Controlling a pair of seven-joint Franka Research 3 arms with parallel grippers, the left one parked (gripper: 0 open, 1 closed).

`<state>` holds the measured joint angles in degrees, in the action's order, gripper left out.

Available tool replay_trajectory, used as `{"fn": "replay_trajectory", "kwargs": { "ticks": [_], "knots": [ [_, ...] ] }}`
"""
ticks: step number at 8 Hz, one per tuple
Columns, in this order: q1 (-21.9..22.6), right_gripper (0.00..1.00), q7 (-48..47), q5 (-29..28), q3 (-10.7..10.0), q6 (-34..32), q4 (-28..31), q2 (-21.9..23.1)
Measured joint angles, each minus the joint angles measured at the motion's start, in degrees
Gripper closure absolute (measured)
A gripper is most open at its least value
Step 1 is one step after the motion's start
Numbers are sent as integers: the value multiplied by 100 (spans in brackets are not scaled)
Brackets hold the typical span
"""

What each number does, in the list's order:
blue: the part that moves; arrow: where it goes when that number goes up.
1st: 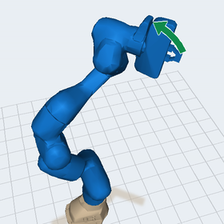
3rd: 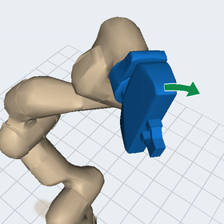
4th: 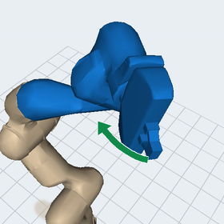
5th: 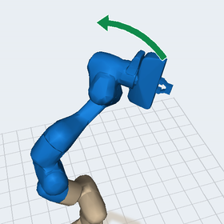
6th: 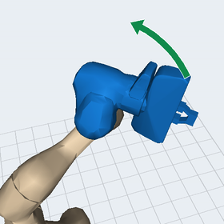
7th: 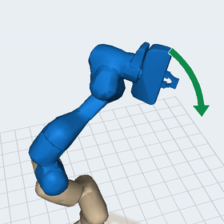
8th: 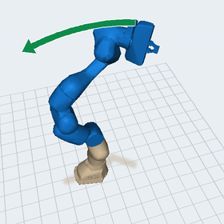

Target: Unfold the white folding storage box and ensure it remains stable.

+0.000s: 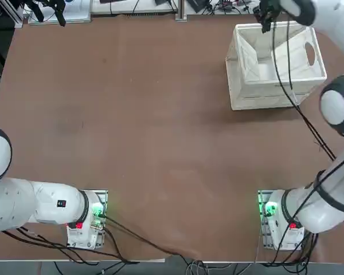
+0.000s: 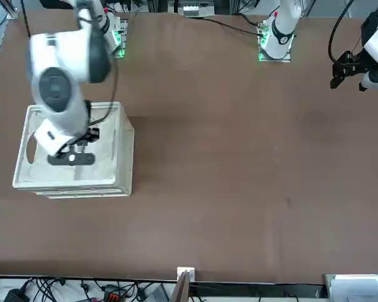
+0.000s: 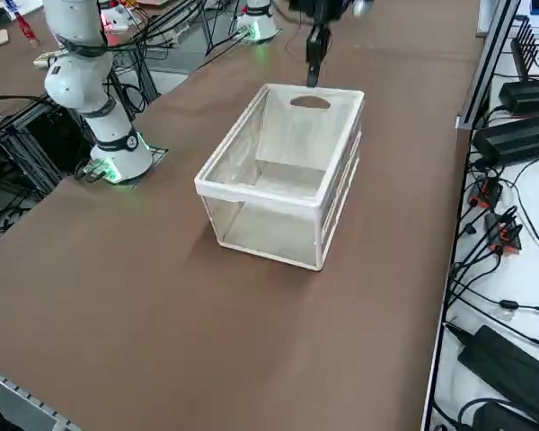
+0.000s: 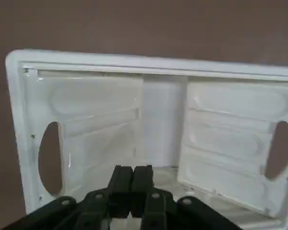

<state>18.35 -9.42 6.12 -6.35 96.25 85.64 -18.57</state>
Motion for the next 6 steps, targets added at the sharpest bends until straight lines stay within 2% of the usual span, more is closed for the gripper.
{"fn": "replay_trajectory", "kwargs": {
  "ticks": [1, 3, 6],
  "knots": [
    [-430, 99, 394, -615, 3, 630, 685, 185],
    [-977, 99, 916, -1896, 8, 1616, 1714, 238],
    [-1091, 99, 1045, -3554, 78, 2572, 2621, 148]
  ]
}}
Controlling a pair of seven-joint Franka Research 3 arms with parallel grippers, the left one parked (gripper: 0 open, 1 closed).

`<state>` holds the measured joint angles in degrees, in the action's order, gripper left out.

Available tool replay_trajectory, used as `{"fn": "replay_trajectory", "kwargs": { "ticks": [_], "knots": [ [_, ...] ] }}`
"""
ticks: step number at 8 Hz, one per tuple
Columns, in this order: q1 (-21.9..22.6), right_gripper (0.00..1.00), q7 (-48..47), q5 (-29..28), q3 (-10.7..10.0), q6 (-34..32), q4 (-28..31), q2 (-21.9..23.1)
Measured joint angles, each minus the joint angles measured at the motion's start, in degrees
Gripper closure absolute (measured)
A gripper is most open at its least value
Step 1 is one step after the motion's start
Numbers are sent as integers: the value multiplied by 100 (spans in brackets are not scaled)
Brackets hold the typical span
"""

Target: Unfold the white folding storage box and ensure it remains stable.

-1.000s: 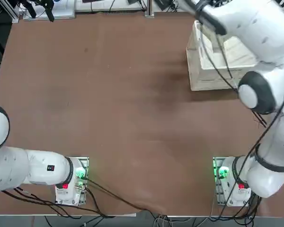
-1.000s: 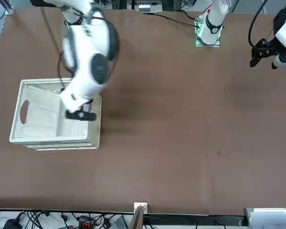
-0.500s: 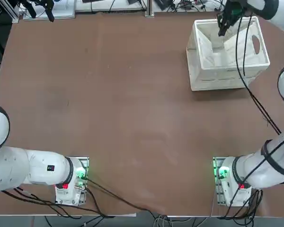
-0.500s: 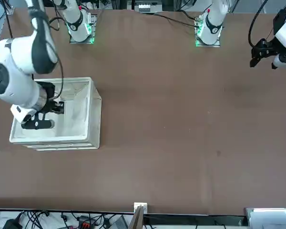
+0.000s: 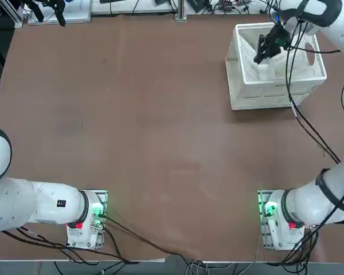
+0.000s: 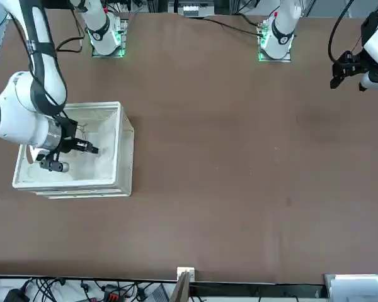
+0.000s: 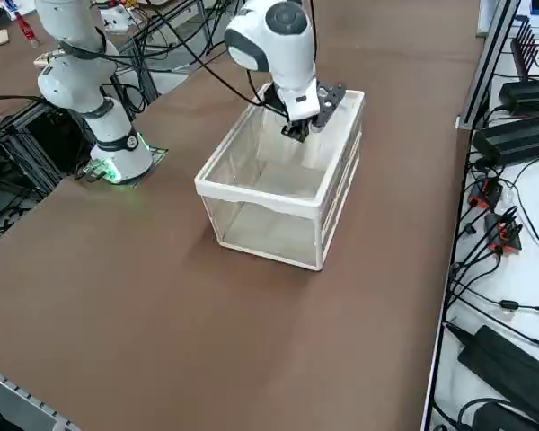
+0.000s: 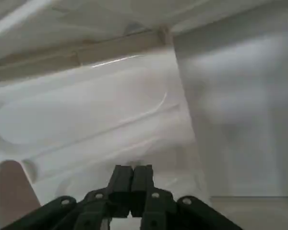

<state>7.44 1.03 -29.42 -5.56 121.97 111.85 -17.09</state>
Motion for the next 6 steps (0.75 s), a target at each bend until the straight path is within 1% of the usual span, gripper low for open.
{"fn": "replay_trajectory", "kwargs": {
  "ticks": [1, 4, 5, 6],
  "knots": [
    [14, 99, 26, -489, 42, 212, 159, -73],
    [76, 99, 469, -2195, 95, 283, 307, -352],
    [144, 99, 516, -2592, 101, 286, 323, -413],
    [179, 99, 530, -2755, 68, 310, 344, -434]
  ]
}}
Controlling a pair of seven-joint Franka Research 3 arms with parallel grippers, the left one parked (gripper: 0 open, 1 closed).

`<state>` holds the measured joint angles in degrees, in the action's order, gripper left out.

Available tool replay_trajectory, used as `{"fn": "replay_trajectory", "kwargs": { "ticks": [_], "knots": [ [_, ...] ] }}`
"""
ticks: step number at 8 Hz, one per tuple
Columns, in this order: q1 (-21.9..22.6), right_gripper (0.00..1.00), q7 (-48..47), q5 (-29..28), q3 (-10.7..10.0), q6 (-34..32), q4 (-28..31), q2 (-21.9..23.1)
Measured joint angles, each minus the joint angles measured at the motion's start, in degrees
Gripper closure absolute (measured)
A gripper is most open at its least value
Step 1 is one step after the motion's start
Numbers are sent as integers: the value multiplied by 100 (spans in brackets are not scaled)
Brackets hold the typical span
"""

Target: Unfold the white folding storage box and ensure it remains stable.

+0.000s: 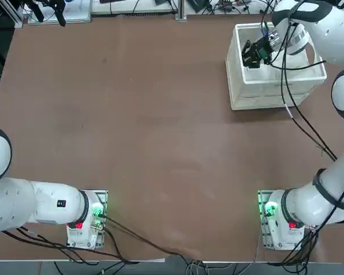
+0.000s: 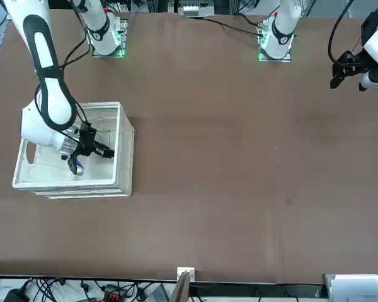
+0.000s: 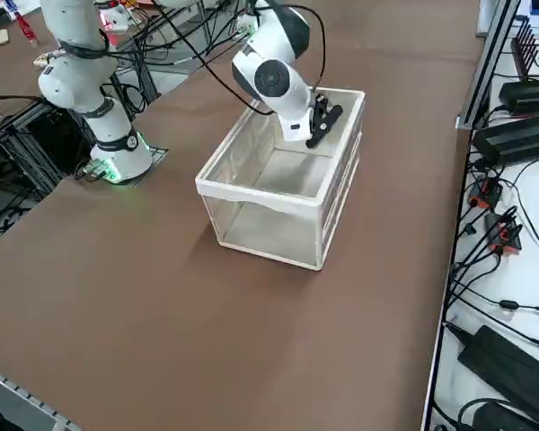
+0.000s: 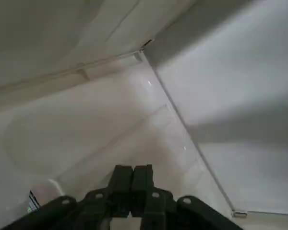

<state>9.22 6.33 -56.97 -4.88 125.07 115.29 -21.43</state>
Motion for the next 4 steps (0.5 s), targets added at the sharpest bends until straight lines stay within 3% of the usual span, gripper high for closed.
{"fn": "replay_trajectory", "kwargs": {
  "ticks": [2, 3, 4],
  "knots": [
    [10, 99, 96, -79, -34, -2, 27, 6],
    [22, 99, 167, 274, -60, -3, 12, 27],
    [48, 99, 162, 1089, -134, -34, -8, 78]
  ]
}}
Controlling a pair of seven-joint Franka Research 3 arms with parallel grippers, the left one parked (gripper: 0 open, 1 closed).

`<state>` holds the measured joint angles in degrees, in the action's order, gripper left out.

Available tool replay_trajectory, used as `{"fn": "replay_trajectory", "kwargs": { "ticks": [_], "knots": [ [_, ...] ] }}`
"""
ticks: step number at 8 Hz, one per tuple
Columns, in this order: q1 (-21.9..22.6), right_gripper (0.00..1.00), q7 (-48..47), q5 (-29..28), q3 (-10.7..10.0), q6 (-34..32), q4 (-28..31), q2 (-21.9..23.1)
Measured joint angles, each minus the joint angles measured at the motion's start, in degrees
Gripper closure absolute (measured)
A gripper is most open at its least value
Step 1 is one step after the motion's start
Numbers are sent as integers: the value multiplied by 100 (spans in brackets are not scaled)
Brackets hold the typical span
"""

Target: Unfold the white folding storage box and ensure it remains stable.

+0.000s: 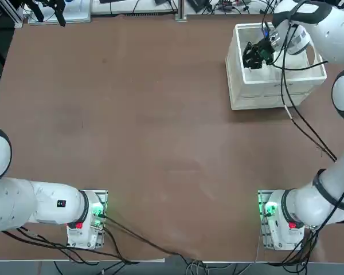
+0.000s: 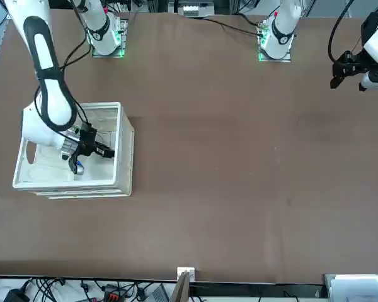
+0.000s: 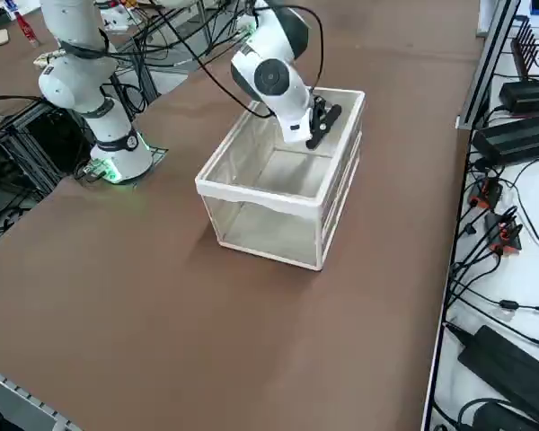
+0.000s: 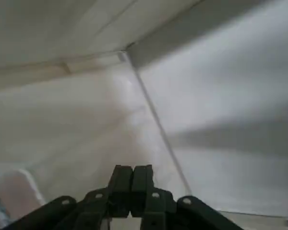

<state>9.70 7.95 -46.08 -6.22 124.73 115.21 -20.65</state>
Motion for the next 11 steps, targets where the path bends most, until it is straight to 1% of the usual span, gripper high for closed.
{"fn": "replay_trajectory", "kwargs": {
  "ticks": [1, 2, 3, 4, 6, 7, 8, 9, 10, 11],
  "knots": [
    [33, 99, -25, 970, -195, -84, -2, 68],
    [36, 99, -25, 1766, -463, -220, -4, 126],
    [29, 99, -22, 2442, -732, -333, -4, 177],
    [24, 99, -34, 3002, -952, -392, 0, 195],
    [20, 99, -109, 3811, -1318, -398, 34, 125],
    [17, 99, -214, 4348, -1446, -398, 36, 49],
    [27, 99, -529, 5050, -1477, -397, 40, -30],
    [120, 99, -1074, 5649, -1433, -398, 42, -121],
    [233, 99, -1529, 6120, -1425, -400, 40, -211],
    [302, 99, -1713, 6342, -1428, -425, 13, -265]
  ]
}}
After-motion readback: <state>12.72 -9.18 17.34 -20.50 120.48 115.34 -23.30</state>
